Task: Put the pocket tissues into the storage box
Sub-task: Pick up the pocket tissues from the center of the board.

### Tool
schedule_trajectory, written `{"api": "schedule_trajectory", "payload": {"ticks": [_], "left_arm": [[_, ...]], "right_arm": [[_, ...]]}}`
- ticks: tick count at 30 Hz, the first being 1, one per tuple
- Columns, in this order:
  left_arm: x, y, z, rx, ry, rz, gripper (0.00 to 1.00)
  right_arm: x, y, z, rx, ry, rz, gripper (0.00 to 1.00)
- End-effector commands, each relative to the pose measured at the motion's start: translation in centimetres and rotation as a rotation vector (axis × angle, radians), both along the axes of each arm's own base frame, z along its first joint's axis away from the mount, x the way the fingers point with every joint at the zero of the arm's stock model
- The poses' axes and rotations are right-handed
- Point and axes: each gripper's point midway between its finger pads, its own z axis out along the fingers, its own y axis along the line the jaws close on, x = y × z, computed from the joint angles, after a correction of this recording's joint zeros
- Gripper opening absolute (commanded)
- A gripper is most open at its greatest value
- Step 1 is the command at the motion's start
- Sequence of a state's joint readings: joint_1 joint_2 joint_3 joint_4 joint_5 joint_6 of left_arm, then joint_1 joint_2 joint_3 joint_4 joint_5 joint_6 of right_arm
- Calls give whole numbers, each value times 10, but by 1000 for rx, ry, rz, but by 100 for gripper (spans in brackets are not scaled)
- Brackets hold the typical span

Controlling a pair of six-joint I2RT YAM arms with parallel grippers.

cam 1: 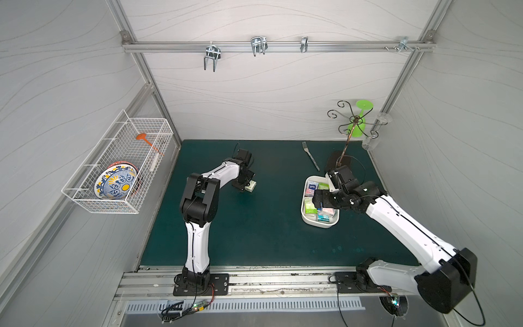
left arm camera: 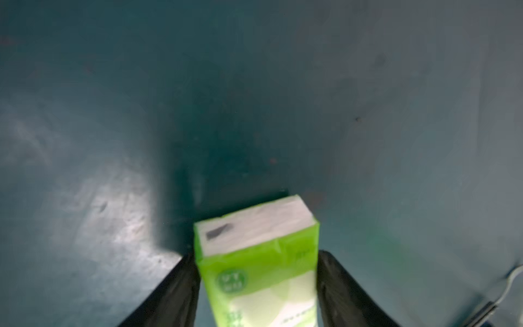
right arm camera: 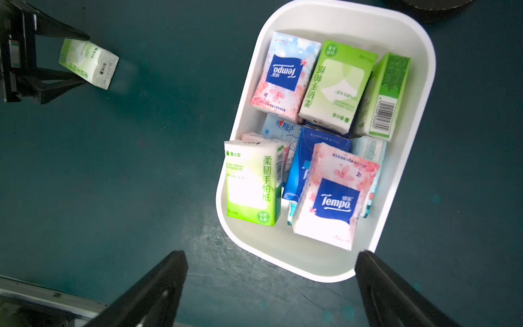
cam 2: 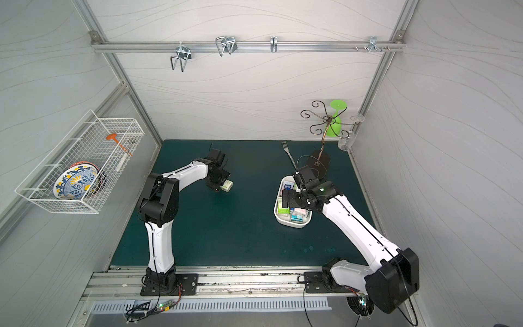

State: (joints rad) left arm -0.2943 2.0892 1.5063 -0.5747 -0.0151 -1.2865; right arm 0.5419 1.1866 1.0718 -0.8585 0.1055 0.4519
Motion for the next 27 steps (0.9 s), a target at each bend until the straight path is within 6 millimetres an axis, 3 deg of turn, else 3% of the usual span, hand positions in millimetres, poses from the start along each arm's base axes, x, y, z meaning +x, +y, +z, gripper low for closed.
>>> {"api": "schedule_trajectory", "payload": {"ticks": [1, 3, 10, 16, 27], "left_arm": [[4, -2, -14, -8, 13, -25, 51], [6, -3, -9, -5, -6, -49, 45], [11, -23, 22, -38, -87, -197, 41], [12, -85, 68, -96, -187, -475, 40], [-13, -209, 160, -172, -386, -917, 37]], "right_arm": [[-7, -13, -1, -27, 8, -18, 99], [-6, -16, -1, -28, 5, -26, 99], [-2, -29, -9, -14, 12, -100, 99], [1, -47, -17, 62, 26, -223, 99], [-4, -86, -14, 124, -12, -398, 99]]}}
